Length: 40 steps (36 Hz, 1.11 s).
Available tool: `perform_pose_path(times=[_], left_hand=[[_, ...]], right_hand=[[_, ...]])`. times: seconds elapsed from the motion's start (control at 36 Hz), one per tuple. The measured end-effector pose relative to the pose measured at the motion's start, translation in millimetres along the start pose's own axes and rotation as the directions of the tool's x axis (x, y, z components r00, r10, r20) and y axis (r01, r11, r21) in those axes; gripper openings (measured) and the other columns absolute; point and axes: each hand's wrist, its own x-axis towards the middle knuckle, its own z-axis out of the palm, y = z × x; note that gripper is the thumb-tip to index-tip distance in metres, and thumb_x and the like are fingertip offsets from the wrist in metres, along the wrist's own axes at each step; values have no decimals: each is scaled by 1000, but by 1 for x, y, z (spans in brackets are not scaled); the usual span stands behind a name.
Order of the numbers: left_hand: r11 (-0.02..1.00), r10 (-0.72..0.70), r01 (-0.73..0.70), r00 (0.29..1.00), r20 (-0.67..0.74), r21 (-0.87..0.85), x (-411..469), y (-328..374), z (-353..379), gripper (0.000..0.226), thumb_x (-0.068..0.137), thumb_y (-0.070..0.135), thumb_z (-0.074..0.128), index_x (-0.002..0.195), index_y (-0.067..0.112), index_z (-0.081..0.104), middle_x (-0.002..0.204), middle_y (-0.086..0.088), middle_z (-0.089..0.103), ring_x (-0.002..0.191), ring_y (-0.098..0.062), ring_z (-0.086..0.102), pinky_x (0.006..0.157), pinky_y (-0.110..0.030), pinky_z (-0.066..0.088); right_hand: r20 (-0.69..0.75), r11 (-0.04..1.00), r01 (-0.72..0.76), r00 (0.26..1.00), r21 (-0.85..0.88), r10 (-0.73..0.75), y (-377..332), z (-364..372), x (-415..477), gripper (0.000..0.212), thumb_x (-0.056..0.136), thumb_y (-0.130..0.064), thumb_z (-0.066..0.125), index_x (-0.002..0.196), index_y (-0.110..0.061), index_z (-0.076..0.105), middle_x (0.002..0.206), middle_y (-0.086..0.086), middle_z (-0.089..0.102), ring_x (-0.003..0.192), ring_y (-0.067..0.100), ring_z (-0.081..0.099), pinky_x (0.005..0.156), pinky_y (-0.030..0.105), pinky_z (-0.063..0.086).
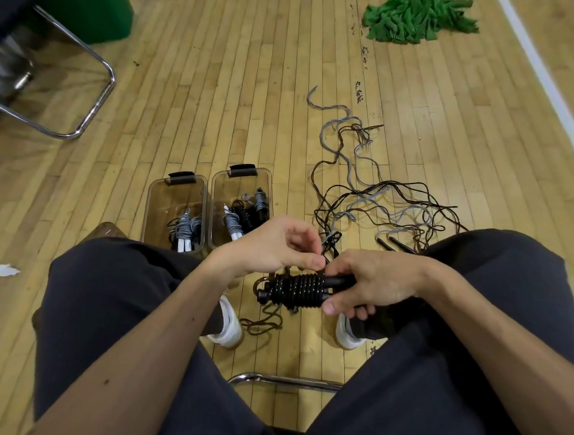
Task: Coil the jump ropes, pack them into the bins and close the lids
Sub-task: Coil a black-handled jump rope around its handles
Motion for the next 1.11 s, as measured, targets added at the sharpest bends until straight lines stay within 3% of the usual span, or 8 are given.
perform_pose_path(times=[0.19, 0.31, 0.42, 0.58, 0.69, 0.89, 1.03, 1.11], left_hand=[[960, -32, 30, 999, -2, -279, 1, 4, 0, 8, 81, 18, 64, 81, 12, 60, 72, 12, 69, 67, -2, 63, 62, -16, 51], [938, -86, 100, 995, 56, -333, 1, 4, 3, 24, 94, 5, 60, 71, 13, 56, 71, 5, 61, 68, 0, 59, 62, -13, 47], [921, -38, 31, 999, -11, -389, -4, 0, -2, 26, 93, -14, 47, 93, 9, 59, 87, 1, 64, 72, -4, 60, 61, -19, 50], [925, -26, -25, 992, -127, -380, -1, 0, 7, 27, 101, 0, 44, 93, 12, 67, 82, -3, 66, 71, -11, 57, 60, -24, 47], [911, -113, 48, 985, -134, -410, 2, 0, 14, 25, 105, 8, 42, 119, -1, 61, 76, -8, 63, 63, -13, 58, 57, -25, 48], [965, -200, 193, 979, -27, -177, -2, 0, 22, 46, 107, 40, 37, 101, 4, 65, 64, 1, 53, 57, -12, 51, 55, -24, 45], [979, -197, 192, 979, -54, -73, -3, 3, 23, 43, 108, 38, 37, 93, 8, 64, 57, 4, 41, 45, -6, 34, 44, -17, 29], [974, -129, 149, 984, -119, 171, -5, 5, 27, 36, 107, 36, 41, 92, 14, 66, 56, 9, 39, 44, -3, 35, 47, -20, 32]], right_hand=[[-135, 971, 171, 980, 169, -149, -8, -5, -10, 16, 91, -23, 72, 80, -16, 64, 67, -1, 63, 61, 14, 61, 61, 30, 49], [-168, 924, 227, 969, 308, -182, -9, -7, -12, 14, 92, -17, 72, 79, -21, 70, 70, 4, 63, 64, 19, 59, 62, 28, 50], [-205, 914, 232, 964, 332, -170, -7, -9, -12, 8, 93, -8, 68, 87, -14, 68, 75, 5, 66, 66, 16, 61, 67, 30, 52], [-339, 910, 263, 929, 322, -149, -7, -9, -6, 4, 95, -4, 64, 95, -5, 60, 75, 3, 69, 70, 19, 64, 65, 29, 55], [-427, 920, 271, 895, 283, -132, -5, -9, -1, 12, 96, -5, 63, 101, 4, 56, 71, 1, 69, 65, 15, 66, 61, 25, 55], [-563, 961, 199, 825, 192, -58, 0, -18, -2, 10, 96, -10, 64, 94, -7, 55, 69, -1, 70, 61, 11, 66, 60, 25, 56], [-589, 988, 96, 808, 121, -6, 4, -17, 0, 9, 97, -13, 65, 93, -10, 57, 77, 6, 67, 63, 13, 64, 65, 33, 58], [-617, 998, 2, 786, 64, 38, 8, -19, 5, 11, 97, -18, 66, 92, -14, 58, 78, 7, 67, 63, 16, 63, 70, 42, 58]])
